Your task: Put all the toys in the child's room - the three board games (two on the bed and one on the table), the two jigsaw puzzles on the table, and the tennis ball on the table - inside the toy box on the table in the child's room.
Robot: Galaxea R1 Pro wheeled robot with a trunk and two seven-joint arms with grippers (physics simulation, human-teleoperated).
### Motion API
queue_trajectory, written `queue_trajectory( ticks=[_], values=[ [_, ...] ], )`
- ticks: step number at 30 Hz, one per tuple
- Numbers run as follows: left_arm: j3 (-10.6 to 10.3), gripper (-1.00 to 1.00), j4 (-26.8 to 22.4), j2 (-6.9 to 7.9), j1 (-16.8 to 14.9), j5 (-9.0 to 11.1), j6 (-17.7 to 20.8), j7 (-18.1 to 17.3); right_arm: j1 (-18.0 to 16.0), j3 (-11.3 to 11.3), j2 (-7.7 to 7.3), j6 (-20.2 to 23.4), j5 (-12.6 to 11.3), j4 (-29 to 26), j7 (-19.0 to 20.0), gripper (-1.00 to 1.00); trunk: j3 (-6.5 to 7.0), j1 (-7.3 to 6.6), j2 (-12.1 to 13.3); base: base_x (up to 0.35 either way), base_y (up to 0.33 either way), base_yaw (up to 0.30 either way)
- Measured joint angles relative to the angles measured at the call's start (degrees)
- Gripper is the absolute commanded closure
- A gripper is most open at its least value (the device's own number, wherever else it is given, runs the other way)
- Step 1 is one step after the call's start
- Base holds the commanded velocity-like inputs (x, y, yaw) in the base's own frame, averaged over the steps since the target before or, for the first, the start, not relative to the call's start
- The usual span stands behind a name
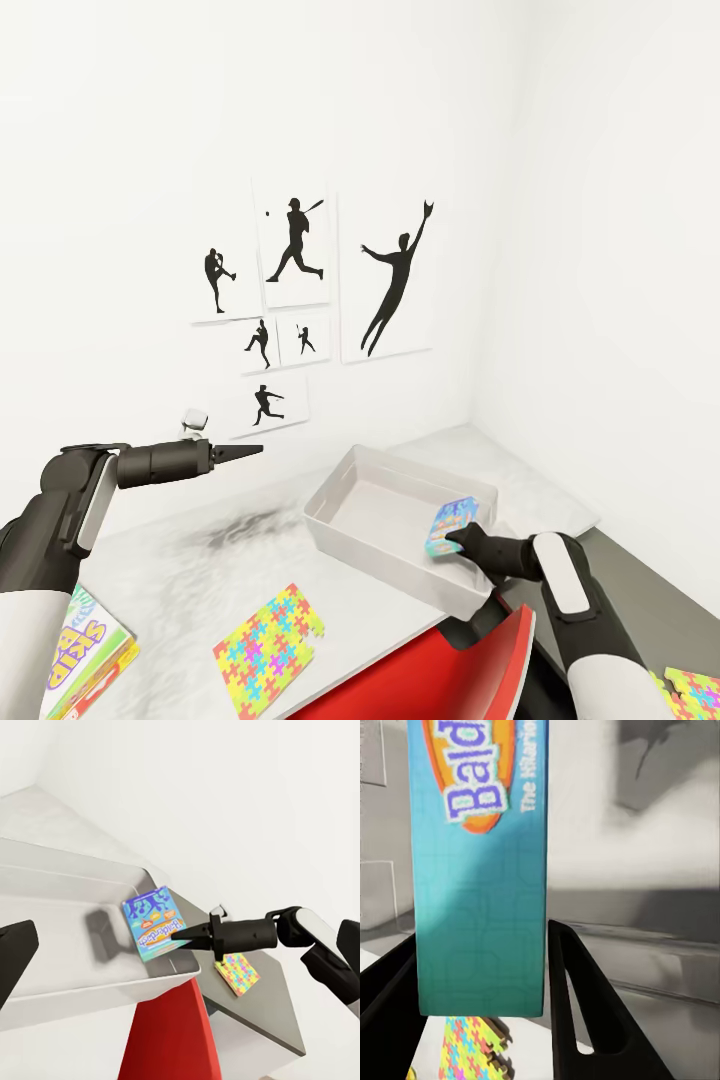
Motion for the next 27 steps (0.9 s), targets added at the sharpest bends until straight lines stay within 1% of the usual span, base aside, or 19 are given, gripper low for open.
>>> queue_trajectory(
  ticks=[8, 20, 21, 27],
  values=[
    [0.0, -1.00, 0.0, 0.00, 0.0, 0.0, 0.0, 0.0, -0.3, 0.3, 0.00, -1.5, 0.0, 0.0, 0.0, 1.00, 0.00, 0.00, 0.0, 0.000, 0.000, 0.000],
    [0.0, -1.00, 0.1, 0.00, 0.0, 0.0, 0.0, 0.0, -0.3, 0.5, 0.00, -2.0, 0.0, 0.6, 0.0, 1.00, 0.00, 0.00, 0.0, 0.000, 0.000, 0.000],
    [0.0, -1.00, 0.1, 0.00, 0.0, 0.0, 0.0, 0.0, -0.3, 0.5, 0.00, -2.0, 0.1, 0.7, 0.0, -1.00, 0.00, 0.00, 0.0, 0.000, 0.000, 0.000],
    [0.0, -1.00, 0.1, 0.00, 0.0, 0.0, 0.0, 0.0, -0.3, 0.6, -0.03, -2.0, 0.1, 0.8, 0.0, -1.00, 0.00, 0.00, 0.0, 0.000, 0.000, 0.000]
  ],
)
